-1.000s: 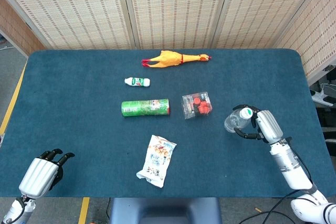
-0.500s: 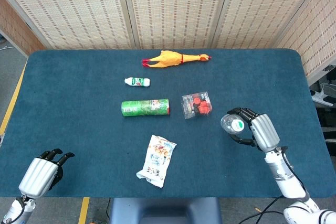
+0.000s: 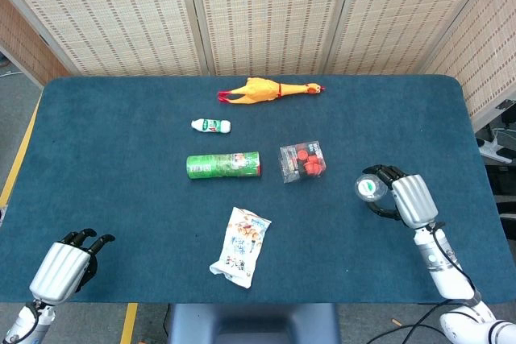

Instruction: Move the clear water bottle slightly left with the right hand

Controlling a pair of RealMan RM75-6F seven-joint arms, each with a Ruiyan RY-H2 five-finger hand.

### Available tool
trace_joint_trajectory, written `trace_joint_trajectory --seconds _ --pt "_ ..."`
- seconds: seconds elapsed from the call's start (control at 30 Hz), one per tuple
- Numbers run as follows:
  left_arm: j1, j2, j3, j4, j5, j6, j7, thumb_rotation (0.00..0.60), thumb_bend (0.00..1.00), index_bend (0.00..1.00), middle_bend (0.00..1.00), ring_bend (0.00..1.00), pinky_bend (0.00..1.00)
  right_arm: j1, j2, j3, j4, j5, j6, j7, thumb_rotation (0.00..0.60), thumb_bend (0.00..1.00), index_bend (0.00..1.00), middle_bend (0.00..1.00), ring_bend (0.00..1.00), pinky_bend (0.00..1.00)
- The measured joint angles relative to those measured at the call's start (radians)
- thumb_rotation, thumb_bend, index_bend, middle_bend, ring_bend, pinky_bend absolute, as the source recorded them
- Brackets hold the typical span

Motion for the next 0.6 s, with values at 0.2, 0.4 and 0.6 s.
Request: trace_joint_trajectory --seconds 0.2,0.4,0.6 --pt "0.001 0.0 0.0 -0.001 0.004 0.007 0.0 0.6 0.58 0.34 0.46 0.33 0.49 0.001 0.036 -0.002 -0.114 -0.057 0.048 0.023 0.6 0.53 0.81 0.69 0.65 0.74" --pt "0.001 0.0 0.0 0.0 0.004 0.006 -0.002 0.6 0.58 0.34 0.46 0.33 0.49 0.001 0.104 -0.002 -0.239 -0.099 0.079 0.018 0.6 0.53 0.81 0.69 0.65 0.74" --pt "0.0 -0.002 0.001 0.002 0.004 0.001 0.003 0.6 0.58 0.34 0.46 0.33 0.49 0.01 0.085 -0.004 -0.199 -0.069 0.03 0.04 0.6 0.53 0.81 0.69 0.66 0.74"
